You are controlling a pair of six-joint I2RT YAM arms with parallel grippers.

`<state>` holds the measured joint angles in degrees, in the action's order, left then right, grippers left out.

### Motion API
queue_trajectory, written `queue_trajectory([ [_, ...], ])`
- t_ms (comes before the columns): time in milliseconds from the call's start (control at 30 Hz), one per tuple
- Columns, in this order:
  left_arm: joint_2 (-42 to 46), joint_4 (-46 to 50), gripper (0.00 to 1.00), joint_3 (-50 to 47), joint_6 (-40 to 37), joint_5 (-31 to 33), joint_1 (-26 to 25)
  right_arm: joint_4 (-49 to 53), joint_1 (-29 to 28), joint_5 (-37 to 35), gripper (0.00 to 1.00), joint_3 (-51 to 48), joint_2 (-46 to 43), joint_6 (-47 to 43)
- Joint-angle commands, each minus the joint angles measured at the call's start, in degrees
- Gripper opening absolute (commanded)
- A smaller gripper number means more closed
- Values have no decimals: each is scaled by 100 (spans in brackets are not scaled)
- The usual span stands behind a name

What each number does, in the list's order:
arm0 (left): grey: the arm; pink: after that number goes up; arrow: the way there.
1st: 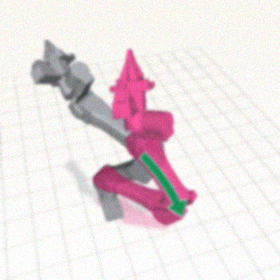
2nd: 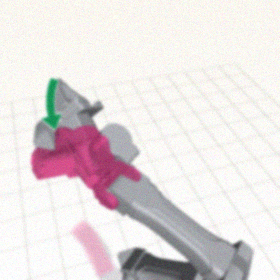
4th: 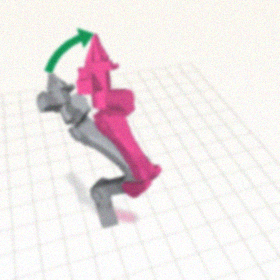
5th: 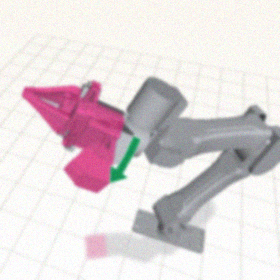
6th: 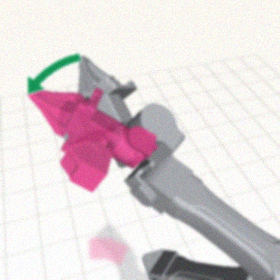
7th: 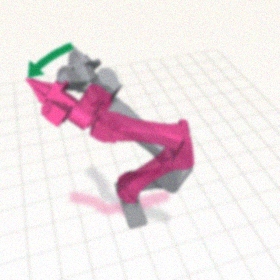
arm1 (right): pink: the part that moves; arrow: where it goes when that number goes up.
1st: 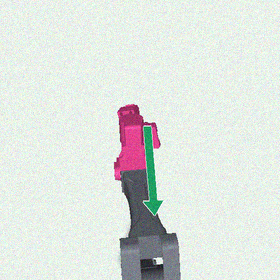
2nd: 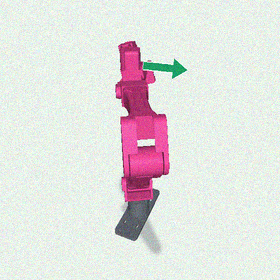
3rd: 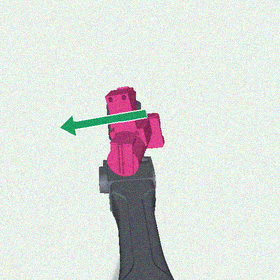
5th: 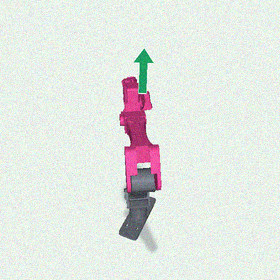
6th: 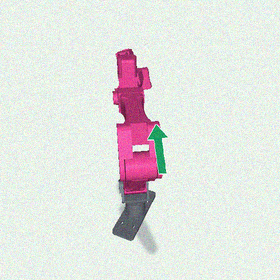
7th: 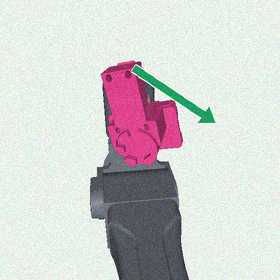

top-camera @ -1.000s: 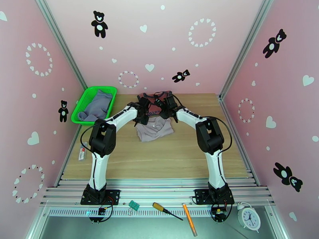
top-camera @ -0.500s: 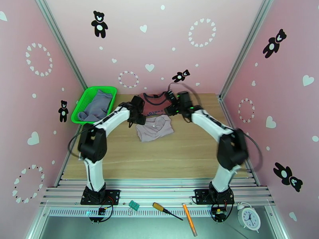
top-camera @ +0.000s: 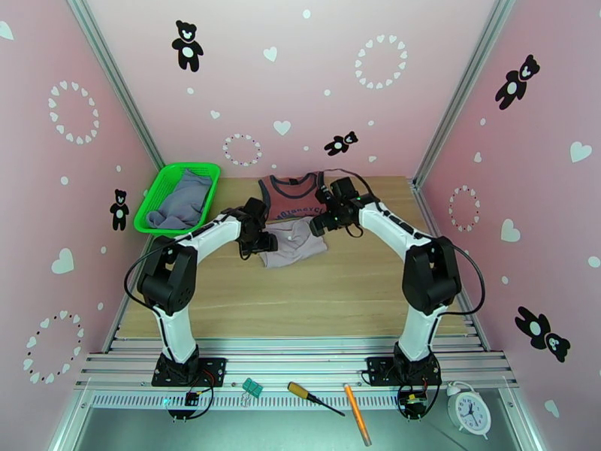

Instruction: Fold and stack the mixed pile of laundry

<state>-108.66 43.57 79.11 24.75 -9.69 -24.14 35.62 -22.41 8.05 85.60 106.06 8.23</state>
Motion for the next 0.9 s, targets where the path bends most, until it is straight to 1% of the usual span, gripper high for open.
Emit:
queue_trajectory([
  [0,-11,-305,71,21,144,-143,-7,-509,136,519,99,-434,-597,951],
  [67,-72,-320,71,38,152,-167,-8,-1037,422,925,99,-915,-657,1547],
  [100,-113,-329,71,42,157,-177,-10,-1196,582,1283,99,-1025,-546,1621],
  [133,-153,-352,71,31,161,-171,-5,-1143,676,1458,97,-984,-383,1599],
  [167,-192,-372,71,26,170,-148,-10,-1008,686,1388,94,-889,-241,1550],
  [200,-230,-392,71,17,171,-113,-11,-969,663,1297,93,-836,-105,1510],
  [333,-463,-437,71,105,144,-59,-9,-1067,619,1441,89,-620,389,1542],
  [467,-738,-594,69,233,171,-222,-11,-1120,433,1576,86,-331,914,1567],
  [600,-943,-820,65,297,197,-419,-8,-1275,288,1522,83,-168,1370,1745],
  [667,-992,-948,62,296,214,-546,-7,-1387,266,1611,79,-155,1539,1854],
  [767,-1031,-1173,56,279,232,-808,-9,-1478,200,1643,70,-165,1693,1966],
  [833,-1056,-1338,50,228,232,-1001,-8,-1535,161,1638,60,-208,1733,2028],
  [867,-1069,-1423,46,199,240,-1080,-6,-1570,150,1643,55,-236,1740,2069],
])
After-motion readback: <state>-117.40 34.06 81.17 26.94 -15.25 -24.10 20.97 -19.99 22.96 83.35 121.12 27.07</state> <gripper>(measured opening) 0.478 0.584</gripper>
